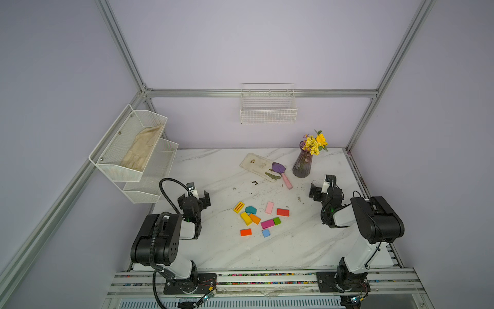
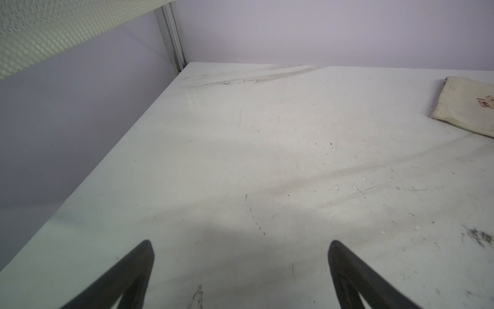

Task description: Build the wood block tower

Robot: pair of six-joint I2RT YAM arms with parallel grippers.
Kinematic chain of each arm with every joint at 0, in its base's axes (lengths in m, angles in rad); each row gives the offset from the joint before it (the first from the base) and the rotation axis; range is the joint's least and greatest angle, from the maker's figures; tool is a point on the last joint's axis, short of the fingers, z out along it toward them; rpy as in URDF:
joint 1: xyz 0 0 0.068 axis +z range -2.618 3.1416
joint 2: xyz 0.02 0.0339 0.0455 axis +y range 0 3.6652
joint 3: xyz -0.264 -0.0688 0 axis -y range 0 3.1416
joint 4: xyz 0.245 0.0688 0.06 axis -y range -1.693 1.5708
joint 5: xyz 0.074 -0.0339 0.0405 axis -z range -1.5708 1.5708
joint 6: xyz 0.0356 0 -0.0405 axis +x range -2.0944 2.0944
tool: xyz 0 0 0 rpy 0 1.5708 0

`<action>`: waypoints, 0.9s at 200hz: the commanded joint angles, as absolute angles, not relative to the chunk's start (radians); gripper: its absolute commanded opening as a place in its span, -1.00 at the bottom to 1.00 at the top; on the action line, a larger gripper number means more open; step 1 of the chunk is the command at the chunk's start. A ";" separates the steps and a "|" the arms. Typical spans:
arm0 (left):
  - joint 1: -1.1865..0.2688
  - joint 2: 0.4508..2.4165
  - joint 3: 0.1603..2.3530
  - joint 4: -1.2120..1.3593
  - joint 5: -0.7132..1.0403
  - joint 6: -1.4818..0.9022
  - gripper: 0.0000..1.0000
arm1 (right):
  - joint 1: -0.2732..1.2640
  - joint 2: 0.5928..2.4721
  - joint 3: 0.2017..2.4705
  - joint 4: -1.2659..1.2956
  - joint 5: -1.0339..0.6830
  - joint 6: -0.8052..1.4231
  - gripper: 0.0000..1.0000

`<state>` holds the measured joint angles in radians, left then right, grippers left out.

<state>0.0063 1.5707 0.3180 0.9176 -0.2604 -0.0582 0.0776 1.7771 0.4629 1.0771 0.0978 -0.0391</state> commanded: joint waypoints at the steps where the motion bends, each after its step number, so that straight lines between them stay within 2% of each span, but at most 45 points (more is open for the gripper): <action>1: 0.009 1.566 0.373 0.952 -0.253 -0.036 1.00 | 0.078 1.778 0.473 1.083 0.110 -0.056 0.95; 101: 0.010 1.560 0.363 0.962 -0.246 -0.032 1.00 | 0.077 1.754 0.463 1.096 0.110 -0.054 0.95; 113: 0.002 1.533 0.380 0.928 -0.272 -0.021 0.99 | 0.078 1.668 0.494 0.943 0.143 -0.044 0.95; 130: -0.021 1.425 0.494 0.622 -0.366 -0.043 0.99 | 0.078 1.567 0.601 0.647 0.215 -0.015 0.95; 146: -0.028 1.300 0.597 0.336 -0.413 -0.190 1.00 | 0.078 1.525 0.662 0.513 0.264 0.071 0.95; 165: -0.032 1.196 0.607 0.264 -0.276 -0.287 1.00 | 0.078 1.470 0.762 0.280 0.283 0.250 0.95; 180: -0.062 1.131 0.592 0.270 -0.187 -0.323 1.00 | 0.078 1.451 0.869 0.066 0.230 0.346 0.95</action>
<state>-0.0273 1.2243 0.5369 0.4057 -0.3023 -0.1944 0.0776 1.4853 0.7525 0.4801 0.2249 0.1352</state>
